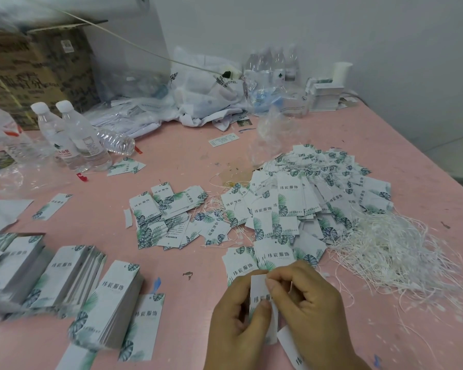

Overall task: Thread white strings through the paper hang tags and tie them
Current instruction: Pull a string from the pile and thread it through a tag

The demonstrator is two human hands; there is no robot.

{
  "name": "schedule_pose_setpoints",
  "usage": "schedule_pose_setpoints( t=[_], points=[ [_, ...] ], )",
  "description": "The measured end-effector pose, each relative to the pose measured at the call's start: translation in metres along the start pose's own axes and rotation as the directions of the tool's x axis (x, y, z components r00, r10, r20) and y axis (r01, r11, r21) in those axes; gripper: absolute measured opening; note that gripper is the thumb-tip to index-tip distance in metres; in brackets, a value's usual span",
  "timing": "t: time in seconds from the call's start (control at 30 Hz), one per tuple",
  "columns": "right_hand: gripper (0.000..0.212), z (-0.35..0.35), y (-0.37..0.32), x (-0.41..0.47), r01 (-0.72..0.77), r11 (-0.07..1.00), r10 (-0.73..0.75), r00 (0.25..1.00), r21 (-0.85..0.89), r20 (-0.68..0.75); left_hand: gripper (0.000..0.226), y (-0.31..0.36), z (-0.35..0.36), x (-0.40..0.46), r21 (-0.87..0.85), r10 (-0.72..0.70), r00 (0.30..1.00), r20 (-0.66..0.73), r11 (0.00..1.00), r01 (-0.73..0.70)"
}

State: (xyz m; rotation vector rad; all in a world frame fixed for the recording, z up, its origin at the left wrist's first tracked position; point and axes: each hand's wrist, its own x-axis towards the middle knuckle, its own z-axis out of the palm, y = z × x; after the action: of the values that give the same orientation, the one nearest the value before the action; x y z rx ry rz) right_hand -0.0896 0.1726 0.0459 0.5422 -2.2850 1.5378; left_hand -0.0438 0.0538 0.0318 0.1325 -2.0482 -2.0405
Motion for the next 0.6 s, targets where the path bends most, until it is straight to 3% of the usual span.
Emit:
schedule_pose_setpoints(
  t=[0.1,0.2,0.4,0.6],
  points=[
    [0.008,-0.001,-0.001,0.0,0.077,0.997,-0.077,0.997,-0.01,-0.005,0.038,0.0,-0.001,0.0,-0.039,0.011,1.0,-0.009,0.999,-0.011],
    [0.006,-0.001,-0.001,0.0,0.046,0.999,-0.047,0.999,0.019,0.014,0.038,-0.002,-0.001,0.0,-0.058,0.009,1.0,-0.001,0.998,-0.009],
    [0.022,-0.003,-0.002,0.003,-0.242,0.956,0.231,0.969,0.165,0.087,0.039,-0.002,-0.003,0.0,-0.036,0.022,0.999,0.05,0.999,-0.02],
    [0.033,-0.007,-0.003,0.01,-0.503,0.785,0.428,0.862,0.361,0.27,0.038,0.001,-0.004,0.002,0.002,0.052,0.996,0.073,0.999,-0.052]
  ],
)
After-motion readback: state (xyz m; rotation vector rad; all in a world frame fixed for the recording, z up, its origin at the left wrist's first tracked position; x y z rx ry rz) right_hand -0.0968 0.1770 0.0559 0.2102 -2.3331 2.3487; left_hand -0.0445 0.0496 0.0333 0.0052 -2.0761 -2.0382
